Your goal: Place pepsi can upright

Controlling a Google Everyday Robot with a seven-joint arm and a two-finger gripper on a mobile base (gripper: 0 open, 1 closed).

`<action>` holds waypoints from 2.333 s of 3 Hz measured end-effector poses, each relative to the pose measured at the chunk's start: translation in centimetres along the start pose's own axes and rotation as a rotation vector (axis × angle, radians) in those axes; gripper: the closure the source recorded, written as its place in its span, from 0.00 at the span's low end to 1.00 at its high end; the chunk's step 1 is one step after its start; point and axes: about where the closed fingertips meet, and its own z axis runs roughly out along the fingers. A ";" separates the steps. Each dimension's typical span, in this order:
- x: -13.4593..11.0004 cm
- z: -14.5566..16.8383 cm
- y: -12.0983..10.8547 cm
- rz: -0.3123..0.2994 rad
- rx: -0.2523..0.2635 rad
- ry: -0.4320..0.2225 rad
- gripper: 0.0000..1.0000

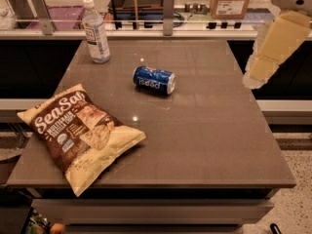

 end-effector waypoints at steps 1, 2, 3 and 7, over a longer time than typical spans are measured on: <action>-1.1 1.2 -1.1 0.033 -0.032 0.005 0.00; -2.1 2.7 -2.0 0.071 -0.058 0.030 0.00; -2.8 3.9 -2.9 0.102 -0.065 0.055 0.00; -5.6 9.6 -5.2 0.142 -0.112 0.027 0.00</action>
Offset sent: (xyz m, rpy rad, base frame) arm 0.0503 0.0244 -0.0271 -0.0006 0.1634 -0.1180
